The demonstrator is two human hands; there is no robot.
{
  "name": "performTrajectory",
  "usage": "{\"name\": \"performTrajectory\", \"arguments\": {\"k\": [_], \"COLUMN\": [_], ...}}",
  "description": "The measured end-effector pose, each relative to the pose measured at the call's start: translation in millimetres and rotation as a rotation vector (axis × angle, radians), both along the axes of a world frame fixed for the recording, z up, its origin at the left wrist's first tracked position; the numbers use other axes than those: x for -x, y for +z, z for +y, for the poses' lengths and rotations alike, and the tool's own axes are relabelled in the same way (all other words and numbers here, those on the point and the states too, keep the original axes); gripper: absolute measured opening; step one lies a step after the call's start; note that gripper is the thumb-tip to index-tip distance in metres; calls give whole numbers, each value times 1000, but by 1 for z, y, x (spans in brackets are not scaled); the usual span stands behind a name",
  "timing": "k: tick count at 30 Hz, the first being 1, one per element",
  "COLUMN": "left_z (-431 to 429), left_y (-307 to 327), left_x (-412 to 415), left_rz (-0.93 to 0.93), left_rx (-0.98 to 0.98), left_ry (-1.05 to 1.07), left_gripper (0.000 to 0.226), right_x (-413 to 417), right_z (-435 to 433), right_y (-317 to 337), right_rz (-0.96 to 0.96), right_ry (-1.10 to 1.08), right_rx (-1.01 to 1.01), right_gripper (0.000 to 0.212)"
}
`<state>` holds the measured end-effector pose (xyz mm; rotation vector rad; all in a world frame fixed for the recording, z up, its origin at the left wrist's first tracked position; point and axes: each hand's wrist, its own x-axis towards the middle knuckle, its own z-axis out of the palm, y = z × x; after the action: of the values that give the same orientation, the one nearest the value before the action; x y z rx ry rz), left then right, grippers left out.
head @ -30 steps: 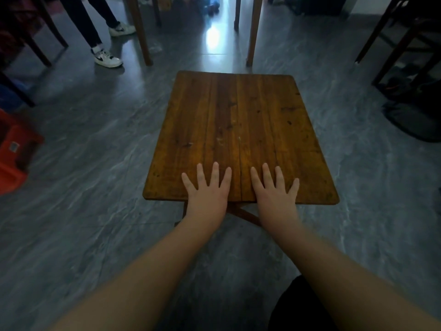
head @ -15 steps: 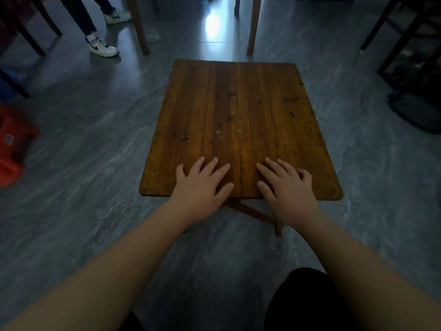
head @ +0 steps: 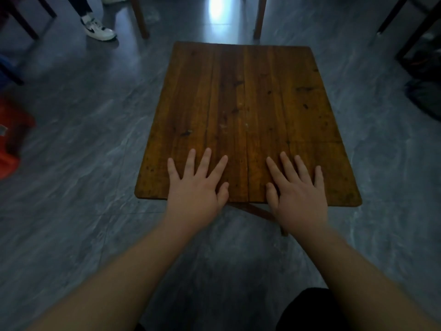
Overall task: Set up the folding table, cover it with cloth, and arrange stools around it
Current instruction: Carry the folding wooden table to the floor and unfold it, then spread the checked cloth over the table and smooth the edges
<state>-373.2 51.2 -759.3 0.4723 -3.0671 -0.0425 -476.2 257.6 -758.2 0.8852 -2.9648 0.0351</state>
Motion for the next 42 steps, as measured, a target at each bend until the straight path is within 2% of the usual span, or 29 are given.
{"name": "performTrajectory", "arguments": {"k": [8, 13, 16, 19, 22, 25, 30, 35, 38, 42], "left_z": [0, -12, -21, -28, -34, -49, -79, -123, -150, -184], "left_y": [24, 43, 68, 97, 123, 160, 250, 345, 385, 429], "left_x": [1, 4, 2, -10, -34, -54, -101, -134, -135, -104], "left_rz": [-208, -414, -614, -719, -674, -581, -420, -323, -256, -194], "left_rx": [-112, -276, -379, -486, -523, -509, -498, -470, -458, -376], "left_ry": [3, -12, -36, -4, 17, -3, 36, 77, 74, 18], "left_gripper": [62, 63, 66, 65, 64, 64, 67, 69, 73, 70], "right_x": [3, -2, -10, -16, -34, -51, -88, -125, -132, -112], "right_z": [-1, -15, -31, -42, -45, -56, -81, -110, -125, -143], "right_y": [22, 46, 76, 113, 150, 198, 281, 370, 417, 459], "right_rz": [-234, -414, -637, -876, -886, -839, -777, -696, -649, -558], "right_ry": [7, -68, -130, -175, -150, -150, -182, -103, -82, -176], "right_rx": [-140, -239, -287, -312, -329, -248, -114, -26, 36, 148], "right_gripper": [64, 64, 70, 72, 72, 70, 64, 63, 61, 61]}}
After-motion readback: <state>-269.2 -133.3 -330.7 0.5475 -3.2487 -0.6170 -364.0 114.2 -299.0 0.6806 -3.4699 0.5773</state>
